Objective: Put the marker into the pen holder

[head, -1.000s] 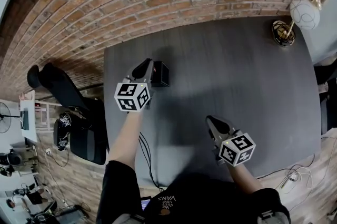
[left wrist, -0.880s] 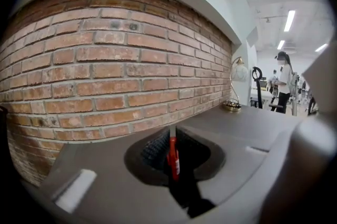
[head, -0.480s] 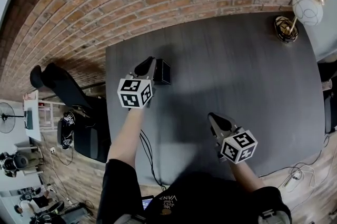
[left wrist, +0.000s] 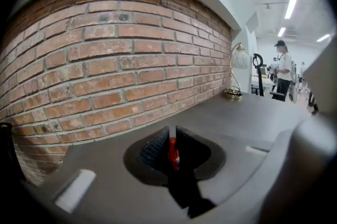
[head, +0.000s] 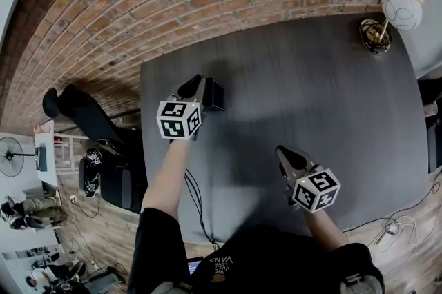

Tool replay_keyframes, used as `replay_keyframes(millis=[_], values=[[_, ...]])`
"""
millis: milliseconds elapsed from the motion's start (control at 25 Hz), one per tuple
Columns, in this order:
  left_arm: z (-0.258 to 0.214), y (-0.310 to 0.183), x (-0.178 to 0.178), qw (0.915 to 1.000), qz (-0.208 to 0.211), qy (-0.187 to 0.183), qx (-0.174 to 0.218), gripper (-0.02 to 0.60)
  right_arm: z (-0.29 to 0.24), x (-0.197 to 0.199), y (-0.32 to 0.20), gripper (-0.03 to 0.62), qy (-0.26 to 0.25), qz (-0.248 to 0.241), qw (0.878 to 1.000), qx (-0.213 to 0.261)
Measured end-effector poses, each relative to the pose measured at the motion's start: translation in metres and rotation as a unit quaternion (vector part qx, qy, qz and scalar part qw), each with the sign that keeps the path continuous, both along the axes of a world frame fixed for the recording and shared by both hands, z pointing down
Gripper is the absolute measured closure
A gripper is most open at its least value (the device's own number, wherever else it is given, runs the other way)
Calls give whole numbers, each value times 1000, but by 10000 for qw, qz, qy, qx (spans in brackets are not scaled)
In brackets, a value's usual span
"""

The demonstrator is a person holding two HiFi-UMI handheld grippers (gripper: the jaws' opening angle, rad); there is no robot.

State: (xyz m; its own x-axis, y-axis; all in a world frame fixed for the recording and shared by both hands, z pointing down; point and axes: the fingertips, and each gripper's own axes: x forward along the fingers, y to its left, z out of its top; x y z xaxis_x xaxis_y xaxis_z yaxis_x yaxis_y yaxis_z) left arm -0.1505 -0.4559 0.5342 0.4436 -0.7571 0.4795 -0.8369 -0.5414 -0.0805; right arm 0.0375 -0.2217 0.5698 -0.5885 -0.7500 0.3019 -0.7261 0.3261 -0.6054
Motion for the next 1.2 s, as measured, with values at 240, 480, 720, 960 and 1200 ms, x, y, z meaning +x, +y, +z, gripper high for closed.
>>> replay_keyframes(millis=[240, 480, 720, 960, 1200], values=[[0, 2, 4, 9999, 101, 83, -37, 488, -1, 1, 2, 592, -12, 14, 10000, 0], [1, 2, 6, 9998, 129, 104, -60, 455, -2, 2, 3, 592, -28, 40, 10000, 6], [2, 4, 4, 9999, 138, -28, -89, 411, -5, 5, 5, 591, -23, 88, 10000, 11], [5, 5, 3, 9994, 175, -269, -94, 378, -6, 5, 7, 592, -41, 100, 9999, 11], [1, 6, -2, 9991, 71, -429, 3, 308, -8, 6, 8, 592, -32, 110, 9999, 36]])
